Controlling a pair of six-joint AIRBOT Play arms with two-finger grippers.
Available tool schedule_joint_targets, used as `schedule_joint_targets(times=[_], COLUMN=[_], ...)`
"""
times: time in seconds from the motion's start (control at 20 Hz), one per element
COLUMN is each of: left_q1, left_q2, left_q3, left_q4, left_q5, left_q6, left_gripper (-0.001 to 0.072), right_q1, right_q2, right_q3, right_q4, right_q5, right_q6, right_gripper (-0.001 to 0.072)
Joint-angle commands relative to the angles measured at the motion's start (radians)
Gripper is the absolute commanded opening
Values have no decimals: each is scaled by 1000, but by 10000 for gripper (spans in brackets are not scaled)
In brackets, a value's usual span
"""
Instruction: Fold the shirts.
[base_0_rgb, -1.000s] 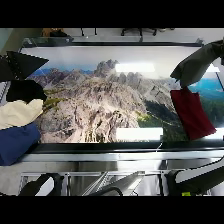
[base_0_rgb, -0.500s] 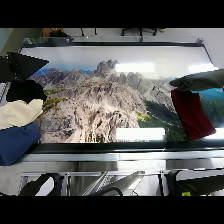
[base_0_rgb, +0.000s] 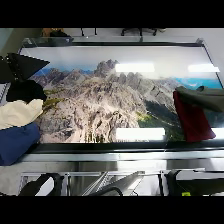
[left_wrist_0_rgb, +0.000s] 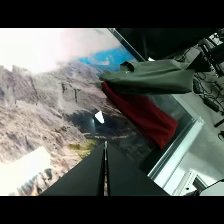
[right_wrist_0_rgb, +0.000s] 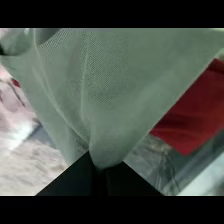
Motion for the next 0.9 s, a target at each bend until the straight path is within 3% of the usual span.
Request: schedule_joint_targets(times=[0.0,0.15,0.2,0.3,0.5,0.6,0.65,0.7,0.75,0.85], left_q1=[0,0,0,0,0,0,0,0,0,0], left_q2=[0,0,0,0,0,0,0,0,0,0], left_q3=[0,0,0,0,0,0,0,0,0,0], left_q4=[1,0,0,0,0,0,0,0,0,0], left_q5=[-11,-12,-12,-12,-11,-9,-4,7,16,25], left_q6=[1,1,1,1,1,1,1,1,1,2], left_gripper=[13,13,13,13,13,13,13,13,13,14], right_q1=[-1,-1,-1,-1,-1,-1,-1,2,20,109], right_q2=[43,98,109,114,113,113,113,115,121,141], right_q3=[-123,-266,-301,-338,-327,-306,-296,-291,-292,-292], right_q4=[-56,-146,-167,-169,-159,-84,-24,61,141,199], right_q5=[48,49,49,49,3,-52,-84,-126,-175,-256], right_q6=[-14,-14,-16,-68,-93,-121,-128,-139,-161,-207], right_gripper=[19,26,69,718,693,688,514,177,29,18])
